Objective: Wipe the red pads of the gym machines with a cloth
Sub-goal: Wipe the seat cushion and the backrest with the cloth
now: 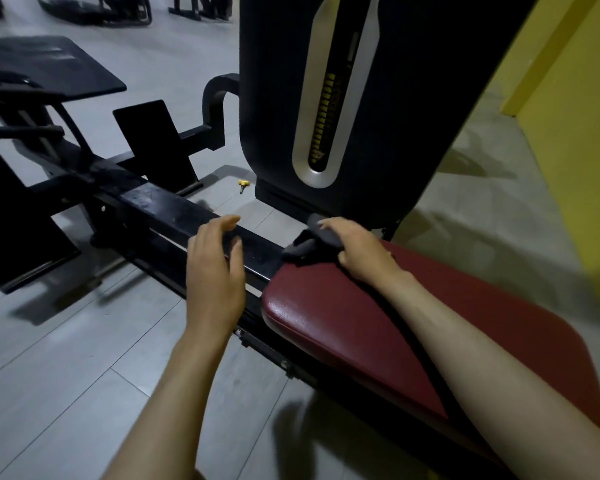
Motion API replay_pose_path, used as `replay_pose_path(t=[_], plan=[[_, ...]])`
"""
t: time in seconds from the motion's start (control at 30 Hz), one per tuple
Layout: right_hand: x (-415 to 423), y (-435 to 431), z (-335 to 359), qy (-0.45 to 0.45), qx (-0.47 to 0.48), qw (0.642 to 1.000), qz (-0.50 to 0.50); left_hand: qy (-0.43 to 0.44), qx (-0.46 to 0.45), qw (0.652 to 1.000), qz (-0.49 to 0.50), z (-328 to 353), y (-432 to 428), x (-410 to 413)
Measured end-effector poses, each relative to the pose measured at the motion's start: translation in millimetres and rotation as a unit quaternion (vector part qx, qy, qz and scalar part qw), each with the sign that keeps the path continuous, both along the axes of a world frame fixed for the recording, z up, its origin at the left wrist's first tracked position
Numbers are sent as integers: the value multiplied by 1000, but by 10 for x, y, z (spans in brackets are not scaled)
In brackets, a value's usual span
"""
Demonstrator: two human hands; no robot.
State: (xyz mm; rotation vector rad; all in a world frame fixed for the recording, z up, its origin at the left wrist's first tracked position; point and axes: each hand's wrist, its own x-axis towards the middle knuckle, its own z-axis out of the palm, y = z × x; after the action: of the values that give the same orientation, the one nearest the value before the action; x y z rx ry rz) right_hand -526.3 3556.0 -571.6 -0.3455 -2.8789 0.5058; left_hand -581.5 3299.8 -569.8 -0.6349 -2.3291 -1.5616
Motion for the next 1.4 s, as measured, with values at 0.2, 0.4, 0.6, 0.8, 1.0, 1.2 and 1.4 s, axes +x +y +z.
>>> replay_pose_path(t=[0.2, 0.4, 0.6, 0.8, 1.0, 1.2, 1.4], plan=[[88, 137, -12, -10, 47, 993, -109, -3, -24, 999, -35, 94, 92, 41], [837, -782, 26, -36, -8, 981, 190, -18, -19, 998, -61, 67, 230, 94], [1165, -633, 62, -49, -2, 962, 269, -24, -44, 996, -76, -14, 301, 85], [951, 492, 43, 5, -1, 999, -38, -13, -53, 994, -93, 10, 336, 163], [776, 408, 60, 13, 53, 984, -171, 19, -95, 988, -122, 39, 423, 240], [1595, -551, 52, -18, -15, 985, 169, 18, -96, 985, -145, -28, 623, 341], [1488, -19, 30, -29, -10, 982, 185, 32, -118, 981, -152, -141, 782, 424]])
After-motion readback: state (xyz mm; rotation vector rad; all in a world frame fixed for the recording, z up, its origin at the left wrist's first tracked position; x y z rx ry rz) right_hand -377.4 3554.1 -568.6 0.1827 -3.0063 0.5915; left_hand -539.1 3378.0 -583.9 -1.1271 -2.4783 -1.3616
